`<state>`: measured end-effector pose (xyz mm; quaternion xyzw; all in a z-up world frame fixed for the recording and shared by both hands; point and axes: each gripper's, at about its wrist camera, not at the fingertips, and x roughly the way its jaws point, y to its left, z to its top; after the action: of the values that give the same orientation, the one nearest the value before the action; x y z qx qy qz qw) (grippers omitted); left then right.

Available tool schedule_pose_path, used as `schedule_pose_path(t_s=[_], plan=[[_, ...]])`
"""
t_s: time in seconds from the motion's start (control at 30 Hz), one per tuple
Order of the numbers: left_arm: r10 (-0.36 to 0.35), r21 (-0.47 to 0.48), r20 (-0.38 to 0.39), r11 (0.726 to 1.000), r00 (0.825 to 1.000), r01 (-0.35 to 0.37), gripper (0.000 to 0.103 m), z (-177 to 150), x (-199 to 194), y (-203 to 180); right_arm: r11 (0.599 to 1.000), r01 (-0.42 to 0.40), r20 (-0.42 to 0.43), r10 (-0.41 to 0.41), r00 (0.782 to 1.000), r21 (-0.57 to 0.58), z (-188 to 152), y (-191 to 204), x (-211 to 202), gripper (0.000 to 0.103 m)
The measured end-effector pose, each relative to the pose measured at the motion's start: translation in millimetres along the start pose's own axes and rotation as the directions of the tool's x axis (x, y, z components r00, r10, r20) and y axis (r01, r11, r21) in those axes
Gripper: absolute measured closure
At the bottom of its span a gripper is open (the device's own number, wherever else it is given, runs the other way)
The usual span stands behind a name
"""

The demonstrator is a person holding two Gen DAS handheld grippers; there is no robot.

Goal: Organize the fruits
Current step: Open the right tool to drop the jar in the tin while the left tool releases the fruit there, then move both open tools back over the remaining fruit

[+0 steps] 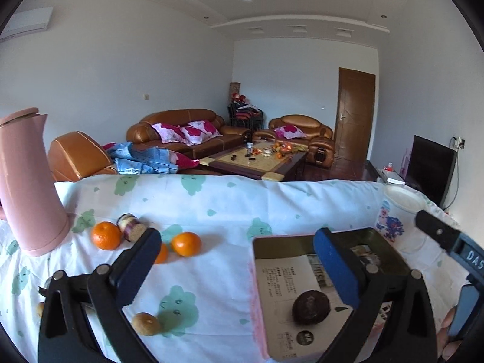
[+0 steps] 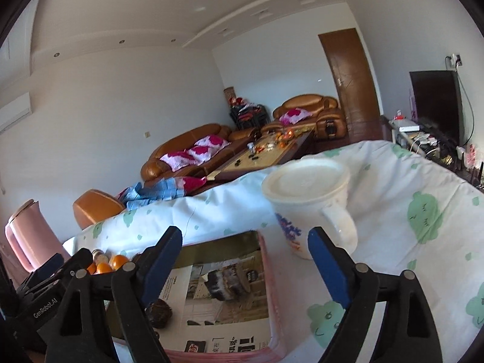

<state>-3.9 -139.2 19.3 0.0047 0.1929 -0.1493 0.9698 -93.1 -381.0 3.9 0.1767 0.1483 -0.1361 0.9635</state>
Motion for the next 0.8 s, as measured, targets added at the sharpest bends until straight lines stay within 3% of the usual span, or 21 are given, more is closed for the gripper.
schedule_pose_path(t_s=[0.2,0.37,0.8], plan=[[0.045,0.000,-0.022,0.999,0.999,-0.045,0.000,-8,8,10,0.994,0.071,0.074,-0.065,0.995,-0.078,-3,12,-7,0.016],[0.064,0.032,-0.027,0.997,0.998,-0.063,0.000,-14,7,11,0.989,0.091,0.082,-0.081,0.993,-0.120,-5,16,-7,0.016],[0.032,0.031,-0.024,0.999,0.999,-0.031,0.000,-19,-10,27,0.982,0.124,0.093,-0.112,0.989,-0.144,-15,34,-16,0.016]])
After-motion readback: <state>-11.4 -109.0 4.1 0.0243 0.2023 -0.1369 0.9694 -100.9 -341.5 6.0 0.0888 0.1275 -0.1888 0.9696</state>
